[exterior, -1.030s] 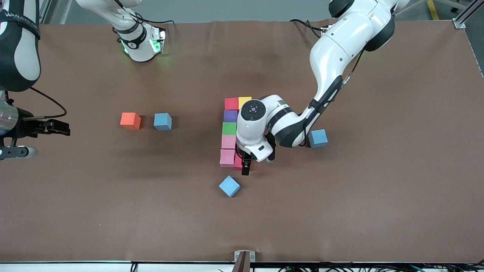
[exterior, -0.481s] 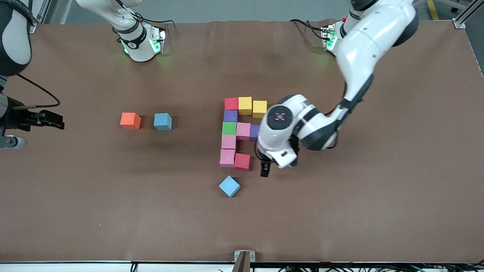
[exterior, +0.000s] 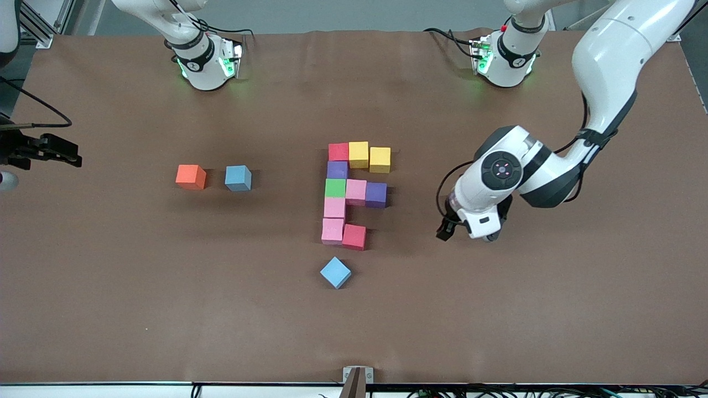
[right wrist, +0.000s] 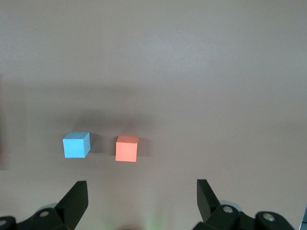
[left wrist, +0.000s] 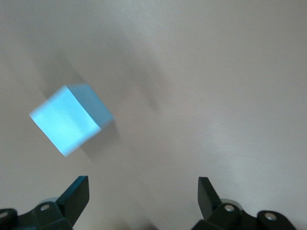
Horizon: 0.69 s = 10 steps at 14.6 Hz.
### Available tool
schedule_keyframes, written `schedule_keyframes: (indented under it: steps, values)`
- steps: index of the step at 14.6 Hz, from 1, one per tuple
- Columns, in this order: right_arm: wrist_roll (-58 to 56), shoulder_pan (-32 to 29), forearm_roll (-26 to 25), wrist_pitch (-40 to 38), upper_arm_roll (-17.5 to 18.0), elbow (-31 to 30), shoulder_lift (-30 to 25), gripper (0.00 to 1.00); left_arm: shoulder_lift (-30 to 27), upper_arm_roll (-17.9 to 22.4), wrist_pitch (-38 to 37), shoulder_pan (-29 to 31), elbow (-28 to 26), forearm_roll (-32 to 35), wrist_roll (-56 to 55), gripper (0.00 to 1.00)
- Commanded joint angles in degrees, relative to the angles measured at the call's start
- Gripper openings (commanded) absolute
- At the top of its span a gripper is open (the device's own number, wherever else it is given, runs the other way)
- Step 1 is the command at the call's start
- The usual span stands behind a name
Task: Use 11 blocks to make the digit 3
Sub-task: 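Reach the left gripper to the blue cube and grasp it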
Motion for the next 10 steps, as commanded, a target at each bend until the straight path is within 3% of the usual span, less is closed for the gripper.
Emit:
schedule_keyframes:
  steps: [1, 3, 10]
  values:
    - [-0.42, -2.74, 0.09, -0.58, 2.71, -2.76, -3.19, 1.0, -4.85, -2.99, 5.12, 6.55, -11.08, 2.79, 7.96, 1.0]
    - [-0.42, -5.02, 0.09, -1.46, 5.17, -2.76, -3.81, 1.0, -4.86, -4.67, 7.32, 9.72, -16.01, 6.82, 12.63, 1.0]
    - [-0.42, -3.46, 0.09, -4.71, 4.83, -3.2, -7.58, 1.0, -4.68, -4.67, 10.58, 13.25, -22.01, 12.73, 20.11, 1.0]
